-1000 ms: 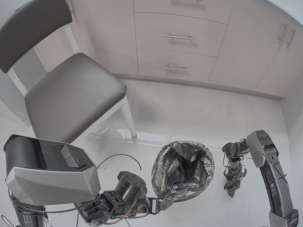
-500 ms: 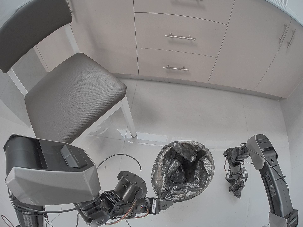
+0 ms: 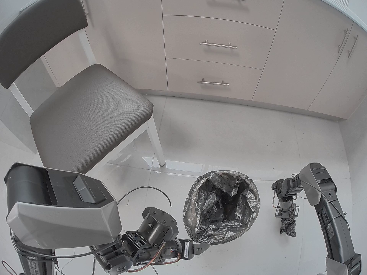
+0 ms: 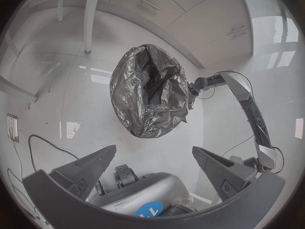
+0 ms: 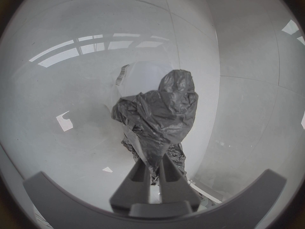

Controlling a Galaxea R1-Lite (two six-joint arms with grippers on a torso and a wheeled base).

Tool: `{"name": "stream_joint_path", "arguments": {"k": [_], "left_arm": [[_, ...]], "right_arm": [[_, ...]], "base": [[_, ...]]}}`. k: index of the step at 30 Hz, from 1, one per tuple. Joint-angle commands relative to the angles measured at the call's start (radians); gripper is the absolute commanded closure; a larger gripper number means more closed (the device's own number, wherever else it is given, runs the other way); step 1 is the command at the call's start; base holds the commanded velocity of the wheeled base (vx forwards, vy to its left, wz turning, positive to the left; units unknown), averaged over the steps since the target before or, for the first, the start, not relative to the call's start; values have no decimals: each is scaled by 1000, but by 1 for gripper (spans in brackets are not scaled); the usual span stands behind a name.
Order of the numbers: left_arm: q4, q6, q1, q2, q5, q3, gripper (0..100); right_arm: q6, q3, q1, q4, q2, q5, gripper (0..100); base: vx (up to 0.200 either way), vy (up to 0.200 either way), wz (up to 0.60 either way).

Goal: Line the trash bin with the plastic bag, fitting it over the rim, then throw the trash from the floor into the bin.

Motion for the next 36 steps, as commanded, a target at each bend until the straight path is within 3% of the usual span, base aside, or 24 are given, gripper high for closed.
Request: {"name": "stream_joint_path", "arguments": {"k": [1, 12, 17, 18, 21, 36], "left_arm": [[0, -1, 0, 2, 0, 0, 0], [0, -1, 0, 2, 0, 0, 0], [0, -1, 0, 2, 0, 0, 0], [0, -1, 0, 2, 0, 0, 0], [0, -1, 0, 2, 0, 0, 0], [-25, 1, 0, 9, 0, 9, 0]], "right_arm": [[4, 0, -1, 2, 1, 6, 100], [0, 0, 3, 147, 1, 75, 100], [-2, 0, 10, 408, 1, 218, 100], [-5, 0, 12, 493, 1, 271, 100], [-8, 0, 27, 566, -29, 317, 100], [-5, 0, 179, 894, -307, 425, 100]], "base": [[0, 0, 0], [0, 0, 0], [0, 0, 0], [0, 0, 0], [0, 0, 0], [0, 0, 0]]}}
